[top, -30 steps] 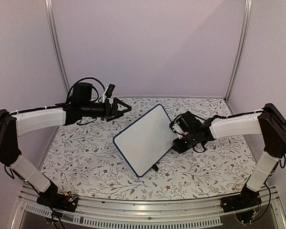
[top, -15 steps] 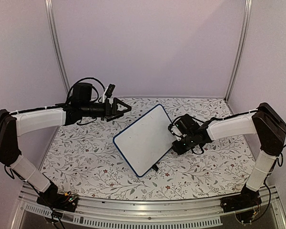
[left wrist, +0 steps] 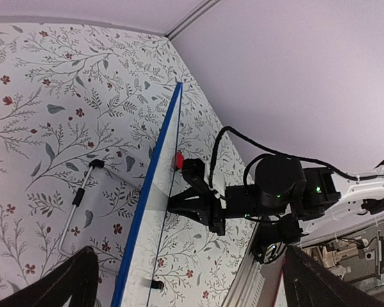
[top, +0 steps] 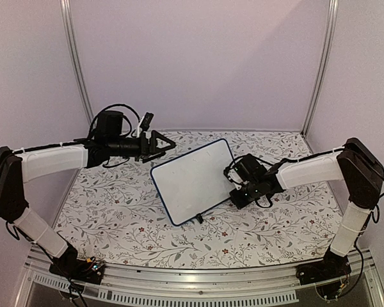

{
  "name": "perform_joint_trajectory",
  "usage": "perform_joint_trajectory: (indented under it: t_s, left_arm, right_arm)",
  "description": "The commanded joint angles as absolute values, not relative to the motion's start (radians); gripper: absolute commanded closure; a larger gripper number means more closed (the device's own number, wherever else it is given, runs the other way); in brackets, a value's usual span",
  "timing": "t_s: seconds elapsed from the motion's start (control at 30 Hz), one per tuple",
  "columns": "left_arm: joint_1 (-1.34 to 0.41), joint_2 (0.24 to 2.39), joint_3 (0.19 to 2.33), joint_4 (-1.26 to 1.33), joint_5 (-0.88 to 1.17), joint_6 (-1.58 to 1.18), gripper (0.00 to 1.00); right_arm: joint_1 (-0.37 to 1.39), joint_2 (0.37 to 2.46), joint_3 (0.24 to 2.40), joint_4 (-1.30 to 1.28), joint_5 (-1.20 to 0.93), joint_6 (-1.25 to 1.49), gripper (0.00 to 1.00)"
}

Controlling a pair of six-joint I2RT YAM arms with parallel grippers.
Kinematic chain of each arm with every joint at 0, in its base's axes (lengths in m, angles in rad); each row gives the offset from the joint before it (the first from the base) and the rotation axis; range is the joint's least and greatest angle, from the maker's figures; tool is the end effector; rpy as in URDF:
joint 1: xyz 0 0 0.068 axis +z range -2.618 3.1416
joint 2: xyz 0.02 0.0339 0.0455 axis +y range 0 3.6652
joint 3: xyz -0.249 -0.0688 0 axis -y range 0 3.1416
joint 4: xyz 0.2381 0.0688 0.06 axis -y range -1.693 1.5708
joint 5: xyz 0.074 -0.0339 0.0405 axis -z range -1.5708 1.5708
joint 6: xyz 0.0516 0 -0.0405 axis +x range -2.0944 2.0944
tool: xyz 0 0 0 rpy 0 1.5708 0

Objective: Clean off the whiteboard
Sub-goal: Move the whiteboard to the center of the board.

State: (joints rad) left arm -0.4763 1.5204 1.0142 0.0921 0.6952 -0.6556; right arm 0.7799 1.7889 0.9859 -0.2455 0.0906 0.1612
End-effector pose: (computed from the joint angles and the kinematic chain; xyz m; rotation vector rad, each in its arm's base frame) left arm 0.2948 -0.1893 0.2535 0.3081 2.1462 -1.3839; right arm 0.2486 0.2393 0.1183 -0.7698 2.5130 0.2122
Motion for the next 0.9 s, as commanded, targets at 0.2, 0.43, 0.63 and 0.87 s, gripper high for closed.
perform_joint_trajectory:
  t_s: [0.2, 0.43, 0.63, 0.87]
  left_arm:
    - [-0.438, 1.476, 0.985, 0.107, 0.632, -0.660, 0.00]
    - [-0.407, 1.426, 0.971, 0.097, 0.561, -0.656, 0.00]
    - [-0.400, 1.343, 0.964, 0.049, 0.387, -0.615, 0.00]
    - [-0.394, 1.314, 0.953, 0.050, 0.349, -0.614, 0.00]
  right_arm:
    - [0.819, 1.852, 1.037, -0.194, 0.139, 0.220, 0.88]
    - [0.834, 1.906, 1.097, -0.196, 0.151, 0.241, 0.86]
    - [0.856, 1.954, 1.173, -0.214, 0.148, 0.258, 0.82]
    - [0.867, 1.958, 1.174, -0.239, 0.169, 0.273, 0.53]
